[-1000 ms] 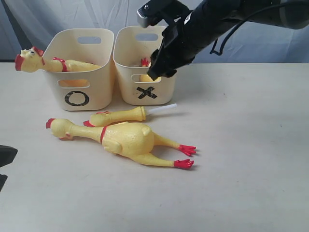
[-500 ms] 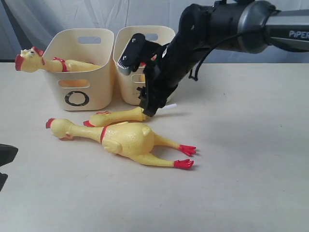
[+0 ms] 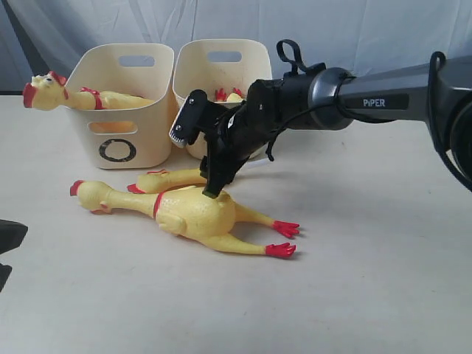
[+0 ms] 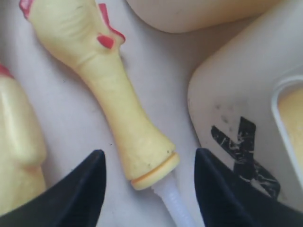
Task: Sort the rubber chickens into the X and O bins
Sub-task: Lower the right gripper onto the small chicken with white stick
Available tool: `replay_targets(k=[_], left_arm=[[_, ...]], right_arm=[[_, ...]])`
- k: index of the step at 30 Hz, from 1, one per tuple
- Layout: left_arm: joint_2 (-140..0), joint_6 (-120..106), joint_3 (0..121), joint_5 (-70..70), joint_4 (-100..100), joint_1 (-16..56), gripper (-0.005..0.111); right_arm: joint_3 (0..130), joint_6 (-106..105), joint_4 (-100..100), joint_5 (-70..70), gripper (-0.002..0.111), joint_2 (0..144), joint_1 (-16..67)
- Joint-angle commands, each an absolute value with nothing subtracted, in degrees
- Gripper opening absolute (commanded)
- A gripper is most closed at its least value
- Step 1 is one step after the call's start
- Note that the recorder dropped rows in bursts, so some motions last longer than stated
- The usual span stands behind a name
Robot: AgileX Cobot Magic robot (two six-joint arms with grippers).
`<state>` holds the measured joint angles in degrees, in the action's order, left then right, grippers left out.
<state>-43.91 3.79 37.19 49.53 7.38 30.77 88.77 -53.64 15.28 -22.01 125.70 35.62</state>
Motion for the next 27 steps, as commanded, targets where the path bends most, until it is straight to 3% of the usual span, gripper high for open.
replay_targets(k=[1, 27], left_arm=[[-43.66, 4.01, 37.07, 49.31, 6.7, 30.93, 0.041], [-43.66, 4.01, 37.07, 49.42, 6.55, 30.93, 0.041]], right_arm=[[89.08, -54.0, 14.24, -19.29, 0.053, 125.57, 35.45], [89.08, -54.0, 15.65, -24.11, 0.053, 129.28, 35.45]])
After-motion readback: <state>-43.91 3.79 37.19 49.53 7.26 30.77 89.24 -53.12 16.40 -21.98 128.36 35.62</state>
